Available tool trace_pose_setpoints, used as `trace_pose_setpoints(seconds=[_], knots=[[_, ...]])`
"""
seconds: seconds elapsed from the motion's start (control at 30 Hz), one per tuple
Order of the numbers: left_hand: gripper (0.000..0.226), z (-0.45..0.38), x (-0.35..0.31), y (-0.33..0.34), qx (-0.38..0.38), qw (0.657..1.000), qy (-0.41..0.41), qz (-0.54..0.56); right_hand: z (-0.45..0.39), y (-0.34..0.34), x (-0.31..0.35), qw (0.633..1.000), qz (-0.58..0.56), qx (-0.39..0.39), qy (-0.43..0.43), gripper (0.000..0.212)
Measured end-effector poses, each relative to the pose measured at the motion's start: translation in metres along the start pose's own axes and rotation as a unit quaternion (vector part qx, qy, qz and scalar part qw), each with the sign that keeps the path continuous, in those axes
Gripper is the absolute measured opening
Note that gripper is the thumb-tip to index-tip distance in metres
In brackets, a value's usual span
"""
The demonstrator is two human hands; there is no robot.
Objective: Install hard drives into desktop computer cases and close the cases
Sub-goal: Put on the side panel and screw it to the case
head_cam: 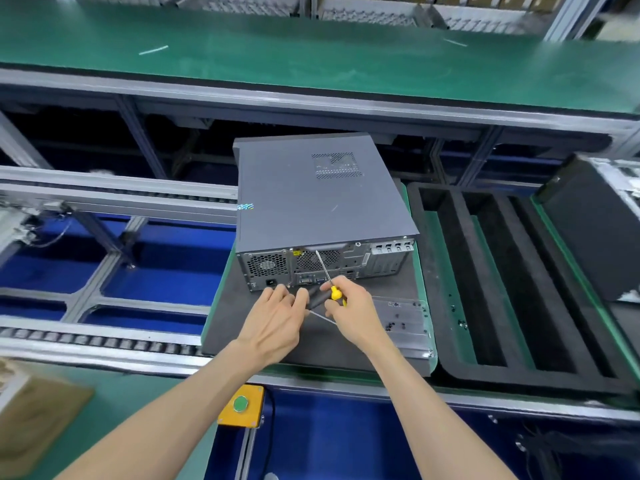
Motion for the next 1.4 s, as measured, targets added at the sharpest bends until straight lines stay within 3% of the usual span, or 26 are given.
trace_pose_setpoints(seconds=[0.23,0.6,0.77,0.87,1.1,1.27,1.4], knots=[[0.005,0.03,0.02,-0.001,0.018,0.995,-0.05,0.086,0.004,0.034,0.011,1.0,-0.008,0.02,-0.016,0.019],[0.011,0.114,0.012,0.008,0.019,0.983,-0.155,0.094,0.038,0.101,-0.008,0.992,-0.04,0.123,-0.007,0.005],[0.01,0.165,0.009,0.017,-0.005,0.964,-0.248,0.09,0.066,0.143,-0.023,0.987,0.033,0.16,0.002,0.021],[0.015,0.189,0.013,0.022,0.012,0.959,-0.27,0.081,0.076,0.171,-0.027,0.983,0.112,0.145,0.02,0.028],[0.016,0.238,0.031,0.026,0.038,0.939,-0.337,0.052,0.081,0.204,-0.029,0.967,0.227,0.11,0.03,0.024],[0.016,0.264,0.039,0.035,0.058,0.931,-0.359,0.046,0.077,0.211,-0.03,0.961,0.255,0.099,0.05,0.018],[0.017,0.272,0.045,0.042,0.05,0.933,-0.353,0.048,0.071,0.22,-0.03,0.952,0.285,0.1,0.046,0.032]])
Point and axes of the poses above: each hand's wrist, its own z-axis away from the middle knuckle, its own y-axis out of the palm, x = y × z, the point moved 1 cm from there along -z, towards the middle knuckle, and after that the axes turned 1 degree about x, right-handed, at the moved point
